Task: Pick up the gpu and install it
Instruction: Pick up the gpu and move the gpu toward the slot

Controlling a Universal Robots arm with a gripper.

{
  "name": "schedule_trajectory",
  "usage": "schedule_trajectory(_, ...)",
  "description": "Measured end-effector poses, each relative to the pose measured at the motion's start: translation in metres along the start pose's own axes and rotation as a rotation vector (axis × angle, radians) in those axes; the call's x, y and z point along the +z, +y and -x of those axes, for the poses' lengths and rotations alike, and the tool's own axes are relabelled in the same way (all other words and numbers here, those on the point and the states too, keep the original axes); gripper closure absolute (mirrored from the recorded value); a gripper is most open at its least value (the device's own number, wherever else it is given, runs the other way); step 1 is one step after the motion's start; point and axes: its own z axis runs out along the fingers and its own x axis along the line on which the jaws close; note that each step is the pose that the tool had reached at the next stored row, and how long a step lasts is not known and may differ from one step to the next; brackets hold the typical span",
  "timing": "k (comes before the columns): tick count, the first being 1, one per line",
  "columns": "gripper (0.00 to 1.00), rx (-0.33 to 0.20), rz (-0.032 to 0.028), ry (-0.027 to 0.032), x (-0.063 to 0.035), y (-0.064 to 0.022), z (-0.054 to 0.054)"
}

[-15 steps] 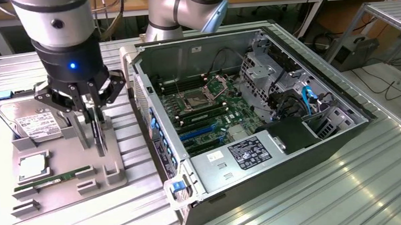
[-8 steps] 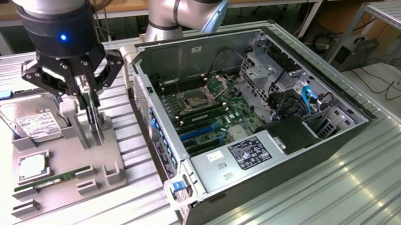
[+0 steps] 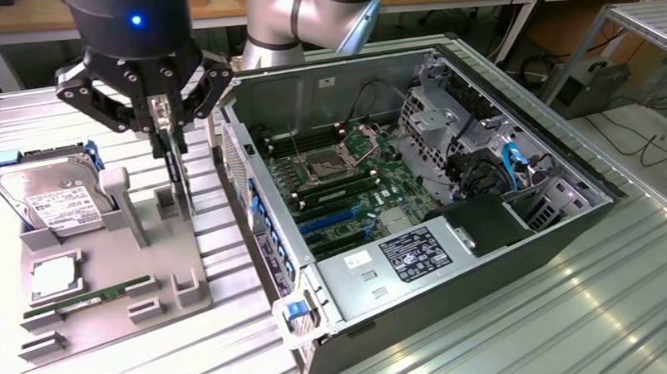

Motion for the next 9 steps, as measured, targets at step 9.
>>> schedule_trajectory(9, 0.74, 0.0, 0.0152, 0.0007, -0.0275, -0.0069, 0.044)
